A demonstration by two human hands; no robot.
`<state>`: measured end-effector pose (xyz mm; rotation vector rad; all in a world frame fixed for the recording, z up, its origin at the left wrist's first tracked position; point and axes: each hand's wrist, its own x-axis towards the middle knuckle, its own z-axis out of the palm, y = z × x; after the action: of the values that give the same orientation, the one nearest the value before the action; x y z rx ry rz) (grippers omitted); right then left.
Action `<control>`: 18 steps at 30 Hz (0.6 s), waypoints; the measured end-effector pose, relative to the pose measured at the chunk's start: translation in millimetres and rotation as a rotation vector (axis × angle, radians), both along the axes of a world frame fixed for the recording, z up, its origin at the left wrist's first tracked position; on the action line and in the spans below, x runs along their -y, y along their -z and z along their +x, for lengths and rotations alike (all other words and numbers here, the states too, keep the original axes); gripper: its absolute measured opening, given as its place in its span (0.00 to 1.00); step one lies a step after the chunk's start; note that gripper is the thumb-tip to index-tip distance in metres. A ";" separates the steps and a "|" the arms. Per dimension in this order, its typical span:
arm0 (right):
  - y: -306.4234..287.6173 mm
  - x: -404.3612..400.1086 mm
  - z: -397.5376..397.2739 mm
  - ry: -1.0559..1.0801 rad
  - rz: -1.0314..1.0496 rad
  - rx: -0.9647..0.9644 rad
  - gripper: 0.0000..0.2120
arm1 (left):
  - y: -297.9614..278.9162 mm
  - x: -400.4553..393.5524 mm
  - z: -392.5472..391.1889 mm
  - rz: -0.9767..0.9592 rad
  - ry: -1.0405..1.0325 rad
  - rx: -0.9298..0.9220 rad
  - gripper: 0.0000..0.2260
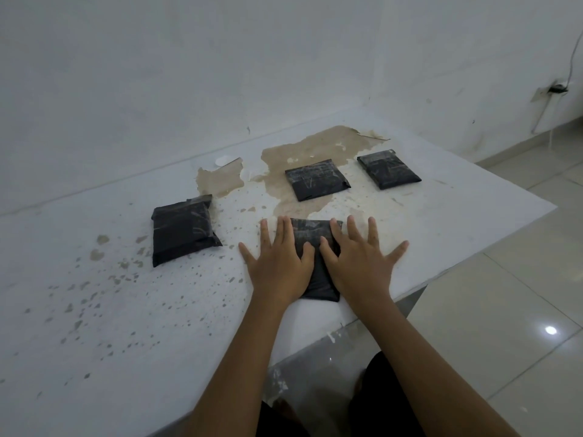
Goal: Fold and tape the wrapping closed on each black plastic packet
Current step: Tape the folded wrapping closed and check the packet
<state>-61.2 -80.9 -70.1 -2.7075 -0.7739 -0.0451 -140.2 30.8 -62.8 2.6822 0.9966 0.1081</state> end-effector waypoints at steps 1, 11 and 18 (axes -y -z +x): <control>-0.2 -0.1 -0.1 0.008 0.007 -0.001 0.28 | 0.2 -0.2 -0.2 0.007 -0.003 -0.003 0.33; -4.1 -0.8 -0.5 0.035 0.005 -0.025 0.30 | -1.0 -0.8 -0.4 0.019 0.049 -0.029 0.24; -6.4 -0.6 -1.9 0.018 -0.002 -0.029 0.30 | -0.6 -2.7 -0.3 0.208 0.128 0.063 0.26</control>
<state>-63.1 -80.3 -63.7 -2.7107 -0.7412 -0.0088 -140.6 33.5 -62.3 2.9024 0.8333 0.2830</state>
